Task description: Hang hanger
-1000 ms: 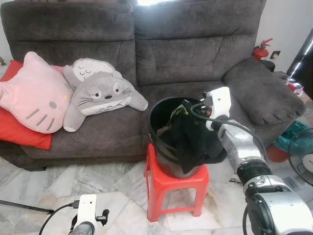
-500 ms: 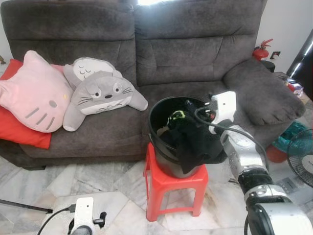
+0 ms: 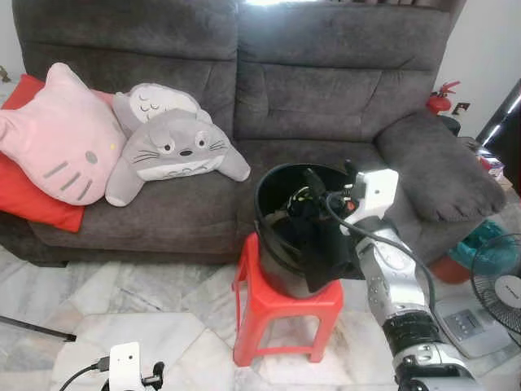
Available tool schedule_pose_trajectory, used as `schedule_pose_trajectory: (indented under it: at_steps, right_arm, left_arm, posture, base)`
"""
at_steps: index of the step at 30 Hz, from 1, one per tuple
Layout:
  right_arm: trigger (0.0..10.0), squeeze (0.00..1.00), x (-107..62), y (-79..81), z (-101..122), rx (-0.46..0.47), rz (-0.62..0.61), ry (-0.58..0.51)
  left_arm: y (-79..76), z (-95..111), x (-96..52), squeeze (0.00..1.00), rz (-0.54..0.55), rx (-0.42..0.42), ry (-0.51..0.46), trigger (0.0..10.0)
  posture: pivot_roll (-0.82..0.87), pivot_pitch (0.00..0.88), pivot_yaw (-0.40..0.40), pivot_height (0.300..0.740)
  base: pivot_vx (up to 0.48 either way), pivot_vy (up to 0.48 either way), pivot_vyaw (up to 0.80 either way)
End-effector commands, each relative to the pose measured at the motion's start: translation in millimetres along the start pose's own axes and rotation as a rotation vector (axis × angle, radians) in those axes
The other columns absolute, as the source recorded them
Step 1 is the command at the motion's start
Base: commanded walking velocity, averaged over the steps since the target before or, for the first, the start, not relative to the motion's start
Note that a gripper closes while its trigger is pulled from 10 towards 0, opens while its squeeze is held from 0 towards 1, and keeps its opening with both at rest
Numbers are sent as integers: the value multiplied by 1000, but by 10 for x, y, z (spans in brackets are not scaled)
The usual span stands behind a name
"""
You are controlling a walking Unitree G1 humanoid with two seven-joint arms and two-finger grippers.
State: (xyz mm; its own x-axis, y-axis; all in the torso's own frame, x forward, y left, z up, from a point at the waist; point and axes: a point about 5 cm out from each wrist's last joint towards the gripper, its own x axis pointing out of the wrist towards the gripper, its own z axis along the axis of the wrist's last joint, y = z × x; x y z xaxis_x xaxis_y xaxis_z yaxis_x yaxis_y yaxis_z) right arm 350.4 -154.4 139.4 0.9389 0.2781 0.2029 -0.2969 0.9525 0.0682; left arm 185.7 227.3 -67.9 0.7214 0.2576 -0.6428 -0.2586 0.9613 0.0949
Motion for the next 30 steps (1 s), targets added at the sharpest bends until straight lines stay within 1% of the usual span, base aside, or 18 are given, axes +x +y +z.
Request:
schedule_pose_trajectory:
  at_steps: [1, 2, 3, 6, 10, 12, 14, 18, 24, 27, 29, 30]
  right_arm:
    - [10000, 0, -35, -89, 43, -11, -42, -22]
    - [10000, 0, -38, -115, 78, -9, -56, -34]
    - [10000, 0, -59, -156, 118, -13, -78, -48]
    - [10000, 0, -127, -241, 180, -19, -126, -67]
    - [10000, 0, -226, -312, 165, -22, -172, -63]
    - [10000, 0, -231, -304, 141, -22, -174, -55]
    - [10000, 0, -232, -263, 107, -20, -159, -40]
    - [10000, 0, -226, -216, 101, -18, -142, -30]
    - [10000, 0, -228, -219, 106, -20, -147, -21]
    - [10000, 0, -243, -207, 88, -21, -154, -11]
    - [10000, 0, -266, -216, 77, -39, -161, -2]
    - [10000, 0, -293, -234, 66, -69, -169, 12]
  left_arm:
    - [-19, 26, 16, 0, -14, 3, 6, 10000]
    - [-35, 63, 33, 0, -24, 19, 2, 10000]
    - [-63, 111, 54, 0, -39, 33, -3, 10000]
    - [-134, 204, 91, 0, -71, 58, -12, 10000]
    - [-199, 299, 122, 0, -92, 66, -29, 10000]
    - [-195, 313, 126, 0, -91, 64, -32, 10000]
    - [-179, 314, 126, 0, -83, 55, -35, 10000]
    - [-165, 286, 116, 0, -76, 49, -31, 10000]
    - [-159, 224, 97, 0, -70, 44, -17, 10000]
    - [-154, 202, 93, 0, -66, 33, -6, 10000]
    - [-157, 208, 95, 0, -68, 31, -6, 10000]
    - [-160, 209, 96, 0, -70, 31, -5, 10000]
  posture:
    - [-32, 0, -26, 716]
    - [-78, 0, 7, 716]
    - [-110, 0, 22, 716]
    - [-127, 0, 34, 716]
    - [-134, 0, 38, 716]
    - [-129, 0, 28, 716]
    - [-122, 0, 13, 716]
    - [-118, 0, 9, 716]
    - [-115, 0, 11, 716]
    - [-111, 0, 6, 716]
    - [-113, 0, 2, 716]
    - [-116, 0, 0, 716]
  base:
    - [0, 0, 0]
    - [0, 0, 0]
    - [0, -262, 0]
    - [0, -288, 0]
    - [0, -293, 0]
    - [0, -291, 0]
    - [0, -289, 0]
    - [0, -285, 0]
    - [0, -277, 0]
    - [0, 0, 0]
    - [0, 0, 0]
    - [0, 0, 0]
